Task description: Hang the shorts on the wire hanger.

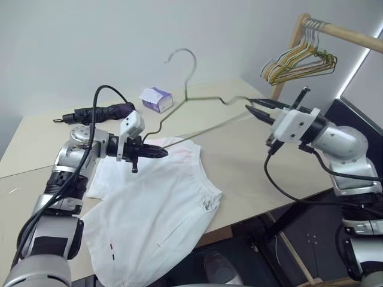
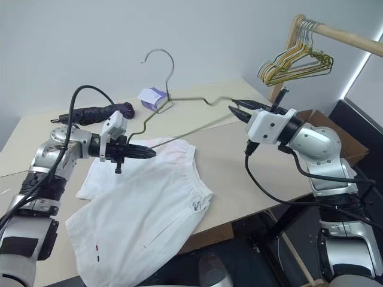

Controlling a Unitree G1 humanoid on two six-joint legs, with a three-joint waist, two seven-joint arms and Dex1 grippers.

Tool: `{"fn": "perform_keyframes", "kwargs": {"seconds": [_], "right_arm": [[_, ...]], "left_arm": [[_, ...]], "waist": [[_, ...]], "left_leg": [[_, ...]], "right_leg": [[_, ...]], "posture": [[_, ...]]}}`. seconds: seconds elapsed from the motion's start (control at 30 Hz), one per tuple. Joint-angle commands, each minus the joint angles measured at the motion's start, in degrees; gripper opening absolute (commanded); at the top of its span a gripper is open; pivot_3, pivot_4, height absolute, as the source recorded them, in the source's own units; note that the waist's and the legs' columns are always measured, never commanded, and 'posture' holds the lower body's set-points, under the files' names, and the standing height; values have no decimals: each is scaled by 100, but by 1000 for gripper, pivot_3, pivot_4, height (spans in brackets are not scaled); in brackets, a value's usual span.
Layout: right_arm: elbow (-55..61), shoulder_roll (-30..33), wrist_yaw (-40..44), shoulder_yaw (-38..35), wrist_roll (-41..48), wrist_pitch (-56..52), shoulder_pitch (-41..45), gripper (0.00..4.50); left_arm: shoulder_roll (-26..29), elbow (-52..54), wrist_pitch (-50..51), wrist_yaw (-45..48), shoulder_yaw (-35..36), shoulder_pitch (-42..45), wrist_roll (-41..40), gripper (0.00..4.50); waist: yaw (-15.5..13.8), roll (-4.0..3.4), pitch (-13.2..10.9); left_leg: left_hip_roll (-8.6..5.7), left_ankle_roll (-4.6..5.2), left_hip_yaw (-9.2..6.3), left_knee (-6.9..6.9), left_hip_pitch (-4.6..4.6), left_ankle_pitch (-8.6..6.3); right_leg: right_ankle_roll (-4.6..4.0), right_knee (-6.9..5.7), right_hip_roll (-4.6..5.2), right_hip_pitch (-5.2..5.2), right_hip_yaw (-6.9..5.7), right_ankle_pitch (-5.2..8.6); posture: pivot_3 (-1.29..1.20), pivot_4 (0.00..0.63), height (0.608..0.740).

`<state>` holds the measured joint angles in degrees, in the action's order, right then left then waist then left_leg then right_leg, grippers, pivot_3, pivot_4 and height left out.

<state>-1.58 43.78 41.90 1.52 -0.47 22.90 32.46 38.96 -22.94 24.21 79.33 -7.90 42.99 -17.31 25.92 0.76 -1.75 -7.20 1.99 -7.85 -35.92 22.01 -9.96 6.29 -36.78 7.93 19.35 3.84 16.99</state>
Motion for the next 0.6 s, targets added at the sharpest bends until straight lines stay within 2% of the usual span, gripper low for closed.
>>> {"fn": "perform_keyframes", "kwargs": {"seconds": [0.03, 0.13, 0.27, 0.4, 0.5, 0.6], "right_arm": [[474, 233, 533, -76, 553, -285, -174, 2056], [820, 484, 1065, -86, 997, -806, -390, 3047], [1623, 1189, 2031, -218, 2256, -2589, -839, 4470], [1756, 1394, 2402, -226, 3005, -3696, -594, 4470], [1726, 1353, 2311, 61, 2818, -4300, -247, 4470], [1748, 1546, 2560, 700, 2482, -5210, 236, 4470]], "left_arm": [[164, 362, -169, -181, 58, -112, 191, 0], [315, 642, -448, -435, -154, -292, 639, 0], [654, 996, -1130, -604, -403, -596, 1284, 0], [852, 1433, -1364, -503, -434, -798, 1376, 0], [956, 1825, -1430, -224, -422, -900, 1251, 0], [921, 2117, -1378, -211, -396, -920, 1201, 0]], "waist": [[-7, 0, 0], [-13, 0, 0], [-64, 1, -1], [-120, 1, -1], [-201, -1, -2], [-300, -5, -1]], "left_leg": [[0, 0, 0, 0, 1, 0], [-1, 1, 0, 0, 2, -1], [0, -10, 1, -1, 6, -8], [1, -35, 4, -1, 8, -25], [0, -38, 5, -5, 15, -27], [-1, -38, 10, -5, 38, -27]], "right_leg": [[1, 1, 0, 0, 0, 0], [1, 1, 3, 0, 0, 0], [1, 1, 6, 1, -1, 0], [1, 3, 15, 5, -1, 0], [1, 2, 21, 11, -3, 0], [0, -3, 30, 69, -3, 0]], "posture": [[-387, 0, 740], [-381, 0, 740], [-366, 0, 740], [-354, 0, 740], [-351, 0, 740], [-347, 0, 740]]}}
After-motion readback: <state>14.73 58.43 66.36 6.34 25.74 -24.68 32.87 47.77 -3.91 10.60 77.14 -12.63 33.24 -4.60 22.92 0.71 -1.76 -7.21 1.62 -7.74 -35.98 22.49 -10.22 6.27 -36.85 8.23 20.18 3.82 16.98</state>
